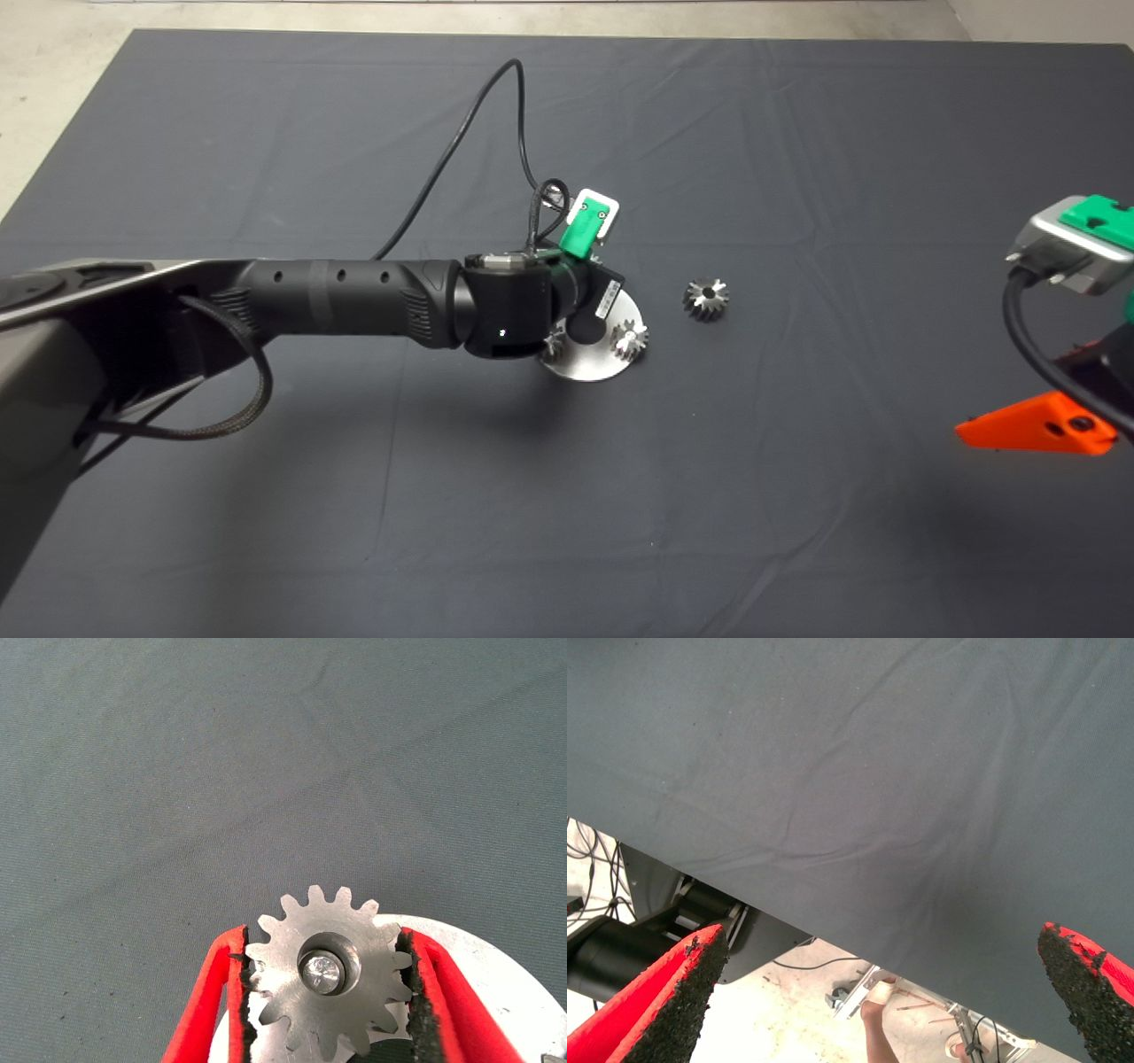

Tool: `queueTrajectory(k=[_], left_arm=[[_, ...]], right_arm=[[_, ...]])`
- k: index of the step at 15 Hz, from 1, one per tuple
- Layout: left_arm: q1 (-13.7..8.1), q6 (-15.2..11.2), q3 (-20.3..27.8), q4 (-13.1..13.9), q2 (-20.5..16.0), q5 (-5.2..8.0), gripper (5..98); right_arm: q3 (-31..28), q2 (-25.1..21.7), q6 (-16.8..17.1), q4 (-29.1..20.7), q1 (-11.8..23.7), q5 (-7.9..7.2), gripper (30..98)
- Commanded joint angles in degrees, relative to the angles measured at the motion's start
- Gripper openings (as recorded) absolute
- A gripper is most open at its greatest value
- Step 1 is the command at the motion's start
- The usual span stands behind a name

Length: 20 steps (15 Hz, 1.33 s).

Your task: Remove an incorrectly installed larger gear and replace it with the correct smaller gear

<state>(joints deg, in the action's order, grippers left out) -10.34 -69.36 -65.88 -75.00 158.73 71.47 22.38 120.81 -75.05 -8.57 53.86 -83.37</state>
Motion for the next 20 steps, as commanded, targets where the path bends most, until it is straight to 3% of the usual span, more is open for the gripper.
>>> queueTrajectory(k=[1,14,19,20], left_arm=[[-1.0,0.1,2.5,0.4,0.0,0.25,32.3],[-0.8,0.5,1.5,0.5,0.5,0.07,44.3],[-1.1,0.7,1.0,0.7,0.2,0.33,49.4],[-1.3,0.7,1.3,1.7,0.0,1.06,51.2]], right_arm=[[-0.2,0.1,-0.4,-1.8,1.3,0.14,92.3],[-0.2,0.1,-0.4,-1.8,1.2,0.14,92.3],[-0.2,0.1,-0.4,-1.8,1.2,0.23,92.3],[-0.2,0.1,-0.4,-1.8,1.2,0.23,92.3]])
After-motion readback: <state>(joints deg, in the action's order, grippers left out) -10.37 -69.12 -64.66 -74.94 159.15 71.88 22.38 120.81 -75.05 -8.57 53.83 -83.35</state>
